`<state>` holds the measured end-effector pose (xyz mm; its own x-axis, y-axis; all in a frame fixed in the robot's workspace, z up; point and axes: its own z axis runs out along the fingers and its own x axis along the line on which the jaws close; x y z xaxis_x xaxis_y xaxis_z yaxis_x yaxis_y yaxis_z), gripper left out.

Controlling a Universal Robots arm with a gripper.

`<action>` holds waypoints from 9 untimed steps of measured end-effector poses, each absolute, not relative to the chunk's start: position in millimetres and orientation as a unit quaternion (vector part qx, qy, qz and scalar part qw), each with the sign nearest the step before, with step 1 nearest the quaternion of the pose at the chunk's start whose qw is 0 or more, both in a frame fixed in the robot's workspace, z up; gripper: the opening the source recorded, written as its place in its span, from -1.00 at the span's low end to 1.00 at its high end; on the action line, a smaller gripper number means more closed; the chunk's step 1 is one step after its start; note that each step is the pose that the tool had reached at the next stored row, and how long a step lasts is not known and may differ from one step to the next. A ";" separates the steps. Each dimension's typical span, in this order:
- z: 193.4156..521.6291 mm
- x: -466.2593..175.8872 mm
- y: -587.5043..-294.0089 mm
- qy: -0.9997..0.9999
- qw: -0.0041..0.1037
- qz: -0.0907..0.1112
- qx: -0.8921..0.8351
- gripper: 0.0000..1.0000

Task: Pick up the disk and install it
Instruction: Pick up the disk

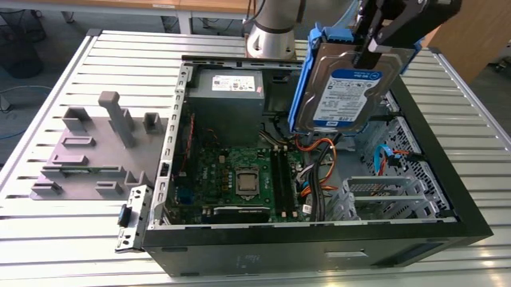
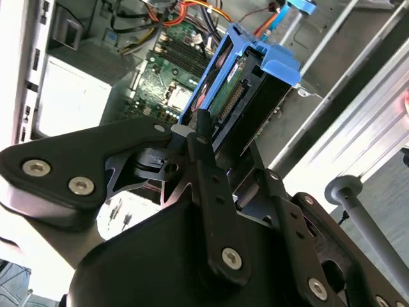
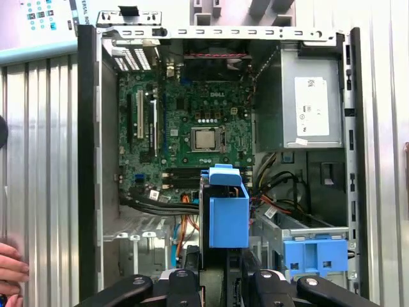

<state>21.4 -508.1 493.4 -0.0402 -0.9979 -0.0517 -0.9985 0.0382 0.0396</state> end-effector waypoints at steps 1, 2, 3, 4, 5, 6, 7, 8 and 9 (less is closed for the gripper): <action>493.4 21.4 -511.5 0.720 0.005 0.032 -0.693 -0.30; 493.3 21.4 -514.9 0.720 0.005 0.032 -0.693 -0.30; 493.2 21.4 -518.2 0.720 0.005 0.032 -0.693 -0.30; 493.2 21.5 -521.6 0.720 0.005 0.032 -0.693 -0.30; 493.3 21.5 -525.0 0.720 0.005 0.032 -0.693 -0.30; 493.1 21.4 -528.7 0.720 0.005 0.032 -0.693 -0.30; 493.1 21.4 -532.3 0.720 0.005 0.032 -0.693 -0.30; 493.1 21.5 -535.7 0.720 0.005 0.032 -0.693 -0.30; 493.1 21.5 -539.2 0.720 0.005 0.032 -0.693 -0.30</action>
<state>21.5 -539.2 493.1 -0.0402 -0.9979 -0.0515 -0.9985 0.0382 0.0397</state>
